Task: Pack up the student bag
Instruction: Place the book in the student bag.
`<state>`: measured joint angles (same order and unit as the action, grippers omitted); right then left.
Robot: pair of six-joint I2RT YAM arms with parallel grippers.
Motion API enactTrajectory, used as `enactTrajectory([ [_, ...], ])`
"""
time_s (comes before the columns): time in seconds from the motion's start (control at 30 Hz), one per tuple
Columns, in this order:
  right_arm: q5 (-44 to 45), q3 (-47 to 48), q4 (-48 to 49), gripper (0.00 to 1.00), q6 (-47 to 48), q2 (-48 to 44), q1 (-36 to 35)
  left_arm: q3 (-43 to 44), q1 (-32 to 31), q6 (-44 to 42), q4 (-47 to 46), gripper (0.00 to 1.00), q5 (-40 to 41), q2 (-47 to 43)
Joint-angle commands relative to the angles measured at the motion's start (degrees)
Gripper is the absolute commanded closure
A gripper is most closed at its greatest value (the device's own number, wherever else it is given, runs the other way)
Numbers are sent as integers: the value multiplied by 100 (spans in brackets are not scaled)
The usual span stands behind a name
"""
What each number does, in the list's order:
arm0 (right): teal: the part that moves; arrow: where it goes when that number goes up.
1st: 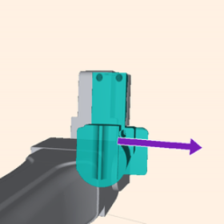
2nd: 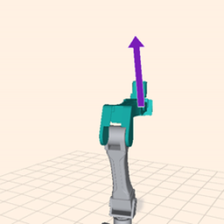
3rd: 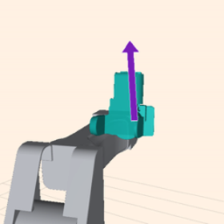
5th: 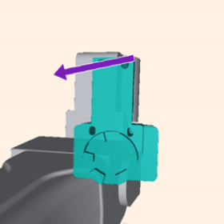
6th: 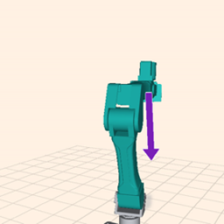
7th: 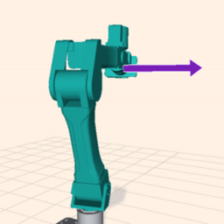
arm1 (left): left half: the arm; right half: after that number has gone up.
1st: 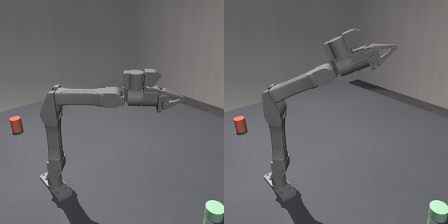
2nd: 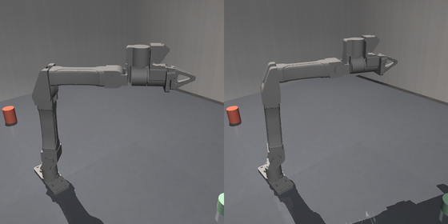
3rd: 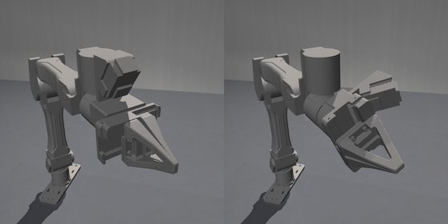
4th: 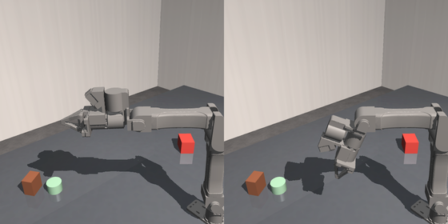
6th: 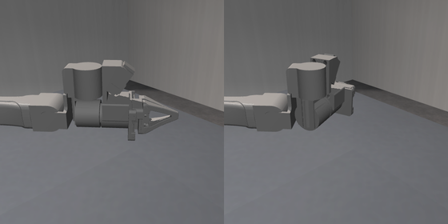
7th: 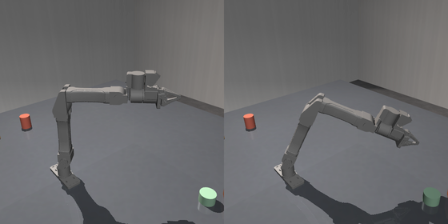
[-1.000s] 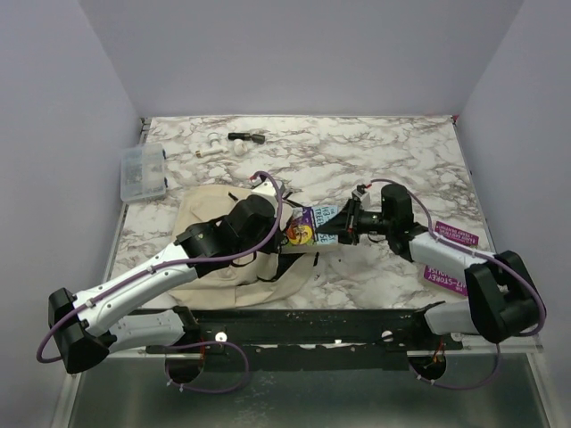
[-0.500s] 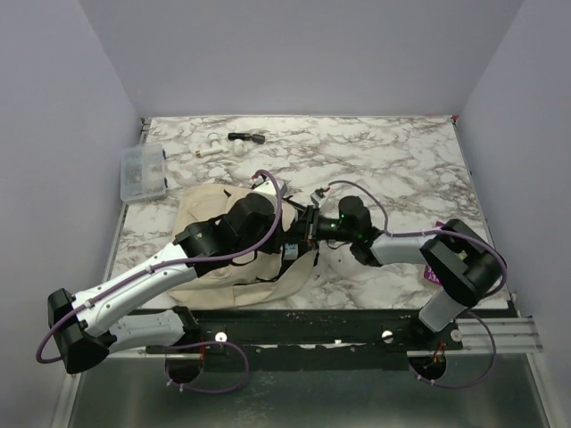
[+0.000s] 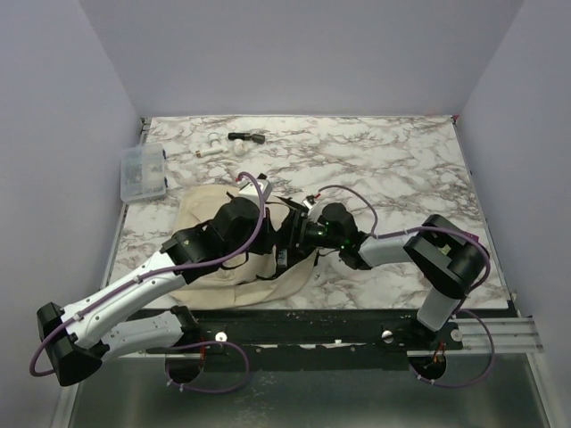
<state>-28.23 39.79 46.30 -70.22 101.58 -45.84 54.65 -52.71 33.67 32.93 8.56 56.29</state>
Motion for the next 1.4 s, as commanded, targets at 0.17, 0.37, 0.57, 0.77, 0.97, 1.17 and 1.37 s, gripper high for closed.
enactTrajectory([
  [0.17, 182, -351, -1630, 38, 669, -1045, 112, -227, 131, 87, -208, 100, -258, -238],
  [0.37, 409, 12, -815, 89, 123, -352, -113, -227, 133, 113, -285, 100, -360, -215],
  [0.57, 514, 752, 195, 74, -378, 583, -434, -324, 264, 151, -161, 100, 14, -450],
  [0.77, 372, -186, -771, 43, 251, -234, 49, -560, 366, 176, -279, 100, -100, -546],
  [0.97, 415, -527, -1034, 34, 417, -547, 67, -702, 415, 175, -278, 100, -188, -638],
  [1.17, 226, 165, -476, 60, 86, 185, -50, -876, 463, 319, -276, 100, -326, -809],
  [1.37, -41, 578, -178, 73, -101, 369, -83, -927, 484, 403, -278, 100, -337, -790],
])
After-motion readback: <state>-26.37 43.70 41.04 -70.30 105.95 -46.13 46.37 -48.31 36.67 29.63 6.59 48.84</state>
